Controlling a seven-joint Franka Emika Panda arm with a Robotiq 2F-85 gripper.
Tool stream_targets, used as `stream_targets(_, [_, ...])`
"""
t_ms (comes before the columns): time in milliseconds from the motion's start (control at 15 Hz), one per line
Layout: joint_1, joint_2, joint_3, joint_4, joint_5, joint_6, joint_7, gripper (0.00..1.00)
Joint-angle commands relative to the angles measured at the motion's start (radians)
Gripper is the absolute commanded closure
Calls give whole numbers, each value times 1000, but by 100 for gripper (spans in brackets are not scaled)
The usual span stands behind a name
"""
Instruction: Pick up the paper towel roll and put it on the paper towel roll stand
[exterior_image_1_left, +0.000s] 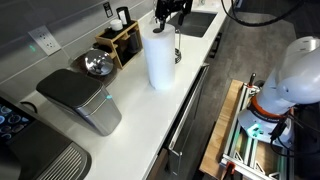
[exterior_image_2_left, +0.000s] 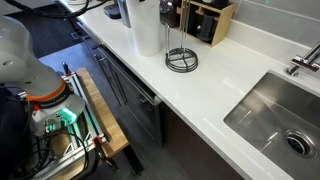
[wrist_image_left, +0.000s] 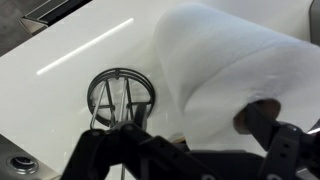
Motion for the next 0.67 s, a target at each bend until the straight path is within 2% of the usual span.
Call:
stream_targets(0, [-16, -10, 18, -38, 23, 45, 92, 0])
stream_targets(600, [-30, -1, 27, -68, 36, 121, 204, 0])
